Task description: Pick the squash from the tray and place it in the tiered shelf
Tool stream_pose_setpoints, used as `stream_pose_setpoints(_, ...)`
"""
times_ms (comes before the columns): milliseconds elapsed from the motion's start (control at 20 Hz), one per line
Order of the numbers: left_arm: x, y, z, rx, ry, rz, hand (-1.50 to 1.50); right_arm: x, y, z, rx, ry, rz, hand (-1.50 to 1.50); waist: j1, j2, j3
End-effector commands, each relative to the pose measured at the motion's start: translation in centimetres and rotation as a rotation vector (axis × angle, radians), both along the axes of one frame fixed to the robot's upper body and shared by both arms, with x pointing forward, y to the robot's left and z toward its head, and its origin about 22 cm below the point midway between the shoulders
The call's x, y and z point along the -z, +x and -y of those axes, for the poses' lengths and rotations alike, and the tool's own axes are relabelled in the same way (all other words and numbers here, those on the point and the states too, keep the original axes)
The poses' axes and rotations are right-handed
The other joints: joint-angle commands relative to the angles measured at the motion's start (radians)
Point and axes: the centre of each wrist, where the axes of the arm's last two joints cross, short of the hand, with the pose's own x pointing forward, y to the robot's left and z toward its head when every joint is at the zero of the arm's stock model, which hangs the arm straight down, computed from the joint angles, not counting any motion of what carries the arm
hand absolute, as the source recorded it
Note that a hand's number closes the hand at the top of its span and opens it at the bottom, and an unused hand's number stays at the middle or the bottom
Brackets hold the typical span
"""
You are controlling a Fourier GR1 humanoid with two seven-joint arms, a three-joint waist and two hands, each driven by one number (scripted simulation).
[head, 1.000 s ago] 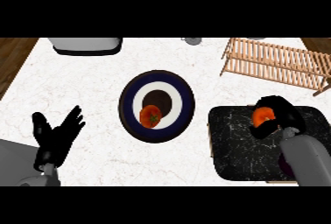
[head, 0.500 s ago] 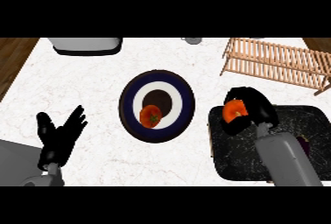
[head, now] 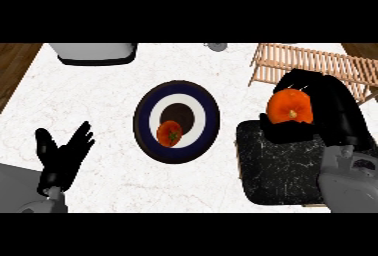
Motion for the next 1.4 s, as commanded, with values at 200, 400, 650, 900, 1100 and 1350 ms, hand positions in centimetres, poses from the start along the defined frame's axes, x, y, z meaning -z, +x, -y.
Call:
stream_pose_setpoints(200,-0.8,0.9,0.1,0.012,-0.009,0.016,0.00,-11.1,-2.1,2.4,0.148,-0.002,0.122,1.50,0.014,0.006,0.001)
stream_pose_setpoints(400,-0.3,0.4,-1.2,0.012,-0.014,-0.006,0.00,-15.3,-0.7,4.1,0.213,0.008,0.147,1.50,0.022,0.008,0.000)
stream_pose_setpoints(650,-0.5,0.9,0.8,0.028,0.000,0.005,0.00,-17.0,2.4,8.7,0.251,0.061,0.167,1.50,0.025,0.010,0.001)
stream_pose_setpoints(900,-0.6,-0.4,0.7,0.019,-0.001,0.028,0.00,-20.7,3.4,10.7,0.280,0.057,0.197,1.50,0.030,0.009,0.001)
stream_pose_setpoints(1100,-2.0,0.0,0.6,0.037,0.001,0.011,0.00,-20.1,5.4,13.3,0.268,0.037,0.168,1.50,0.029,0.009,0.001)
stream_pose_setpoints(1350,1.0,-1.6,1.4,0.040,-0.009,0.008,0.00,-20.2,8.6,13.2,0.239,0.002,0.121,1.50,0.039,0.012,0.001)
